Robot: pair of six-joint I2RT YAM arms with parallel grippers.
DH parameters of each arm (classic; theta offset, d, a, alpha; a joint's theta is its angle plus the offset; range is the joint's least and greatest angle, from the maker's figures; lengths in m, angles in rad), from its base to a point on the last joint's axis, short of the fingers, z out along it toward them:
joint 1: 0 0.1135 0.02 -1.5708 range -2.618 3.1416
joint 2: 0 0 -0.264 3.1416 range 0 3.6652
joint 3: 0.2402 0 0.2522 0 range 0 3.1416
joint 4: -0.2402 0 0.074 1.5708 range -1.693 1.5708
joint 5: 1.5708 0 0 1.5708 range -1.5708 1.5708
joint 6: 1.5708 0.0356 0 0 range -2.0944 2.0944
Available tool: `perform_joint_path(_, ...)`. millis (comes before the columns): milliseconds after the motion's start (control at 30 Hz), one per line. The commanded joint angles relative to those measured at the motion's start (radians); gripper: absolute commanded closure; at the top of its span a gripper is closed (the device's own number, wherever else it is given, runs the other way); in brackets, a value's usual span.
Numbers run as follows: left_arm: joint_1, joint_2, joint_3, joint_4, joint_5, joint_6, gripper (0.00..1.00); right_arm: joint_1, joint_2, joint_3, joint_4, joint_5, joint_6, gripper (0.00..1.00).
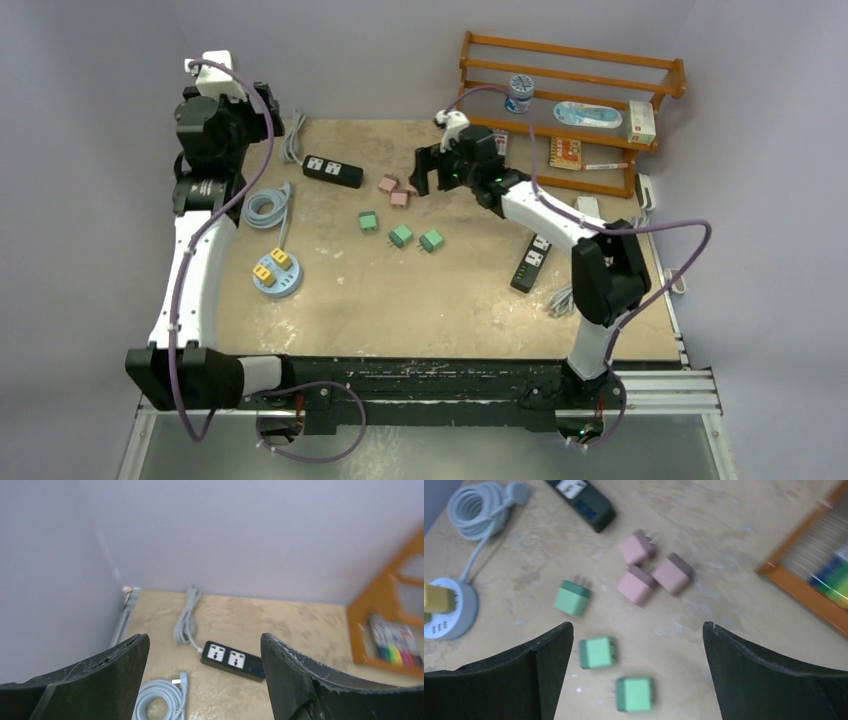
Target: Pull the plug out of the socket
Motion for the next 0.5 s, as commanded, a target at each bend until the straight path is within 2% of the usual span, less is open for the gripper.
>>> perform_joint_path(0, 0.082, -0.029, -0.027, -0.174, 0.655, 0.29, 0.19, 0.156, 0.069, 0.098, 0.069, 0.036, -0.075, 0.0)
perform_joint_path(33, 0.125, -0.032, -0.014, -0.211, 0.819, 0.312, 0.19, 0.182, 0.084, 0.118, 0.069, 0.019, -0.088, 0.0)
perform_joint_path(67, 0.158, -0.034, -0.001, -0.213, 0.914, 0.293, 0.18, 0.203, 0.096, 0.135, 0.07, -0.01, -0.1, 0.0)
perform_joint_path(133, 0.187, -0.047, 0.014, -0.205, 0.996, 0.266, 0.18, 0.229, 0.116, 0.152, 0.079, -0.089, -0.114, 0.0)
perform_joint_path(200, 0.196, -0.078, -0.029, -0.051, 1.015, 0.117, 0.18, 0.246, 0.122, 0.151, 0.11, -0.163, -0.117, 0.01)
perform_joint_path(267, 0.197, -0.115, -0.083, 0.104, 0.902, -0.025, 0.17, 0.264, 0.128, 0.157, 0.138, -0.201, -0.125, 0.01)
perform_joint_path(367, 0.197, -0.174, -0.18, 0.249, 0.597, -0.164, 0.17, 0.325, 0.18, 0.224, 0.124, -0.252, -0.216, 0.01)
perform_joint_path(467, 0.197, -0.181, -0.184, 0.182, 0.244, -0.252, 0.16, 0.396, 0.28, 0.363, 0.053, -0.218, -0.281, 0.0)
